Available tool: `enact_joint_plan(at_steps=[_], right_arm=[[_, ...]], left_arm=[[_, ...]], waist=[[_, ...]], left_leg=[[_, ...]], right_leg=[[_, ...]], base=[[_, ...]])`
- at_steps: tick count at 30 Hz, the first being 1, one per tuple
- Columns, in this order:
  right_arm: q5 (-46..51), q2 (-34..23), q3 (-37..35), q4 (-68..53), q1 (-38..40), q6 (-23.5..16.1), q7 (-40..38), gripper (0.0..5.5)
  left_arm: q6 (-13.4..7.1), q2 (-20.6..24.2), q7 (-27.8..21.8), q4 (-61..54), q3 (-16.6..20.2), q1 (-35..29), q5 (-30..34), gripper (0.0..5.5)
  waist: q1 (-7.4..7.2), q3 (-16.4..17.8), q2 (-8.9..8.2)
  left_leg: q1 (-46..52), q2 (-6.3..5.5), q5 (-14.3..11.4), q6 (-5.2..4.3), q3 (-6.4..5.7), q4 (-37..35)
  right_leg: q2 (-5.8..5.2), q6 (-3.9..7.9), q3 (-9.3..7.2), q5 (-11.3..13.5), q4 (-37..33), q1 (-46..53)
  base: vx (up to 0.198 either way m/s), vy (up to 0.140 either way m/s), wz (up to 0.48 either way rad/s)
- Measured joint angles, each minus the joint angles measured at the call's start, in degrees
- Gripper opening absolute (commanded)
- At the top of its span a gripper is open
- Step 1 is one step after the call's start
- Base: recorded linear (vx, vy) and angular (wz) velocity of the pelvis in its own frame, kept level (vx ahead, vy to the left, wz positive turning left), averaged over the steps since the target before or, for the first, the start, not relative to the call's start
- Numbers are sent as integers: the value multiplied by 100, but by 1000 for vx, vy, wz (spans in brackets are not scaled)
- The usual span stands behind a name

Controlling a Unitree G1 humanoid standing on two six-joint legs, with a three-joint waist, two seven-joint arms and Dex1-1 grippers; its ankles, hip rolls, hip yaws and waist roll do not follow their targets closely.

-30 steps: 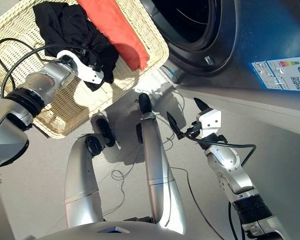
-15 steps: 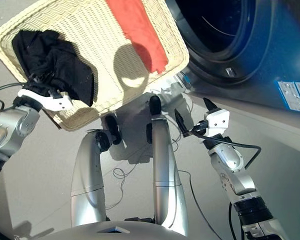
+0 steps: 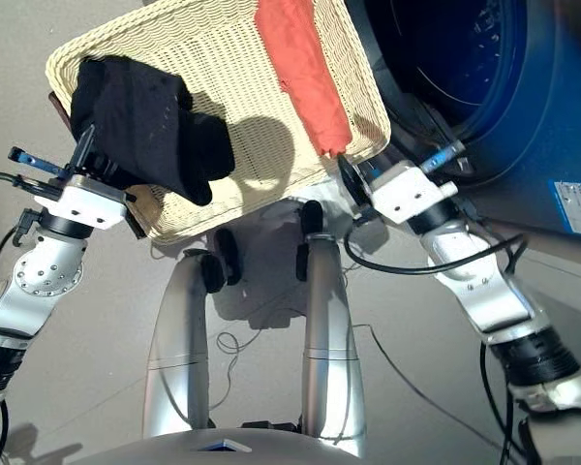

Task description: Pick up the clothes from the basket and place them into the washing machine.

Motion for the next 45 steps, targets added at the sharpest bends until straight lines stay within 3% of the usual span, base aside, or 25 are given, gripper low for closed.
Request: enact_joint_plan(at_steps=[5, 10, 14, 28, 35, 36, 37, 45], right_arm=[[-44, -2, 792, 48, -771, 4, 157, 550], [300, 18, 987, 18, -966, 1, 405, 550], [1022, 47, 1335, 20, -1043, 3, 775, 550], [1196, 700, 1687, 38, -1519, 11, 700, 550], [832, 1616, 1752, 817, -1669, 211, 202, 550], [707, 1697, 1749, 860, -1682, 262, 112, 380], [552, 1749, 1748, 898, -1701, 286, 19, 0], [-159, 1920, 1530, 1042, -1691, 555, -276, 0]], left_arm=[[-40, -290, -541, -109, -627, -589, -1405, 0], [-48, -326, -883, -351, -1140, -976, -2049, 0], [-49, -358, -1089, -422, -1291, -1027, -2410, 0], [-49, -463, -1193, -496, -1670, -1124, -2803, 0], [-45, -1096, -1161, -502, -1724, -1341, -2894, 0], [-44, -1197, -1154, -504, -1736, -1352, -2906, 0], [-33, -1264, -1134, -504, -1781, -1385, -2918, 0], [12, -1622, -1095, -509, -1888, -1637, -2964, 0]], waist=[[40, -13, 4], [68, -27, 12], [38, -41, 18], [52, -50, 20], [52, -63, 22], [46, -63, 22], [49, -63, 22], [34, -64, 23]], left_leg=[[-20, -42, -2, 19, 13, 1], [-43, -51, -11, 32, 20, 9], [-43, -48, -13, 32, 25, 15], [-52, -6, -55, 59, 65, 91], [-57, 6, -60, 49, 73, 84], [-58, 6, -60, 48, 77, 84], [-58, 6, -61, 49, 82, 84], [-59, 10, -62, 49, 86, 79]], right_leg=[[-44, 22, 9, -13, -10, -8], [-55, 37, 14, -26, 2, -33], [-53, 35, 19, -27, 9, -42], [-1, 33, 74, -26, 66, -83], [10, 29, 78, -29, 65, -100], [12, 29, 82, -29, 67, -104], [12, 29, 87, -29, 70, -108], [17, 26, 90, -31, 74, -114]], base=[[0, 0, 0], [0, 0, 0], [0, 0, 0], [0, 0, 0], [0, 0, 0], [0, 0, 0], [0, 0, 0], [0, 0, 0]])
